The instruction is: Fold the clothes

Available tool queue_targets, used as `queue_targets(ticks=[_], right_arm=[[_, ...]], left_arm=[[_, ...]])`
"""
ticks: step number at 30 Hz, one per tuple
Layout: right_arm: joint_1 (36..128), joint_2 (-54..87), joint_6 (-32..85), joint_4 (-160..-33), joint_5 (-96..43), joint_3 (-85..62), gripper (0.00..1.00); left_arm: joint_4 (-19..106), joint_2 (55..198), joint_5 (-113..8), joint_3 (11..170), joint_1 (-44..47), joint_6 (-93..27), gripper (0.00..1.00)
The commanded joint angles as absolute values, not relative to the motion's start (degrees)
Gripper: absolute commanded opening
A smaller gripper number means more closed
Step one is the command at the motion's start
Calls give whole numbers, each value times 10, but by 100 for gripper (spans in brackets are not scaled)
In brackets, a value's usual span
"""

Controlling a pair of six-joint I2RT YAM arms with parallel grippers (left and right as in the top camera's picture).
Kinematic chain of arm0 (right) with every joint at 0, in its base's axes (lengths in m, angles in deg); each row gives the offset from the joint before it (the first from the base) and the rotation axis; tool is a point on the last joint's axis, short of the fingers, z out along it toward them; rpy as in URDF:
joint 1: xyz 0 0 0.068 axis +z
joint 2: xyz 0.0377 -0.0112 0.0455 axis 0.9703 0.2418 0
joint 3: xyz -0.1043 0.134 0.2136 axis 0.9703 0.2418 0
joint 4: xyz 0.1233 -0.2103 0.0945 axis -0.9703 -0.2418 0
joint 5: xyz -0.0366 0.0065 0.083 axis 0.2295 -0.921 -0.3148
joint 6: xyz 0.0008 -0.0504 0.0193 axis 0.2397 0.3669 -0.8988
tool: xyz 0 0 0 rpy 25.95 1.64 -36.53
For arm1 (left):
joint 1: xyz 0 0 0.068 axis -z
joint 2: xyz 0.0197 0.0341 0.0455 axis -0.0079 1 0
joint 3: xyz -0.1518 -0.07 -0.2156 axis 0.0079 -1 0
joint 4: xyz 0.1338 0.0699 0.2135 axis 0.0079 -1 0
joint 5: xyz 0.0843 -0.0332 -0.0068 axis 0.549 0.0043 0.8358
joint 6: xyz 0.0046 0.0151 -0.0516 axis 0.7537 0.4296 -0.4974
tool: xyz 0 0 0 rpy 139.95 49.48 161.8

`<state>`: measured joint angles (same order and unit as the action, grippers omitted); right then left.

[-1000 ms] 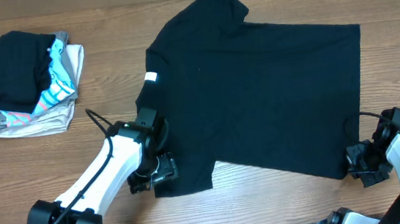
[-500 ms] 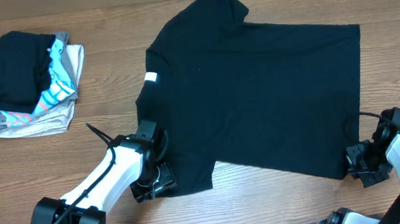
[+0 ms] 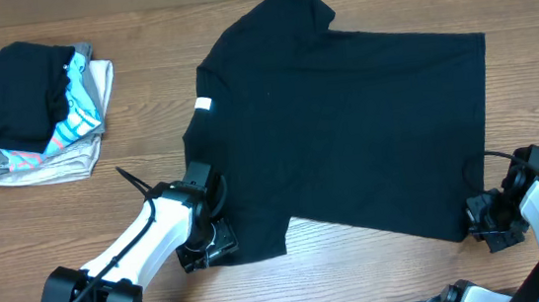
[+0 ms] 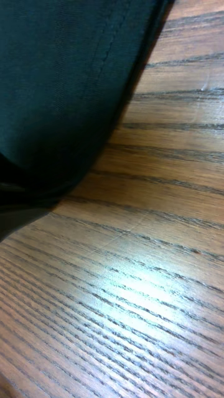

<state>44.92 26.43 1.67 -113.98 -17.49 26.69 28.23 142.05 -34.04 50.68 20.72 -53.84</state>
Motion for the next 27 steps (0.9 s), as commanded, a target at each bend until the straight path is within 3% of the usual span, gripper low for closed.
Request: queue_targets(ticks=[1,7,14,17,21,27], right_arm=[[448,265,14,-1138,-170,279,4],[448,265,14,-1137,-174,279,4],[448,265,14,-1137,-173,279,4],[448,265,14,-1137,-174,279,4],[448,265,14,-1138,-173,279,4],[447,265,14,-1146,-175,273,4]], left_arm=[[292,1416,-352,497,211,-546,65],[292,1416,-352,497,211,-546,65],[292,1416,-352,497,211,-546,59],[292,1416,-352,497,211,-546,47],[291,1416,-358,497,211,-546,4],[241,1416,-372,524,211,-517,4]])
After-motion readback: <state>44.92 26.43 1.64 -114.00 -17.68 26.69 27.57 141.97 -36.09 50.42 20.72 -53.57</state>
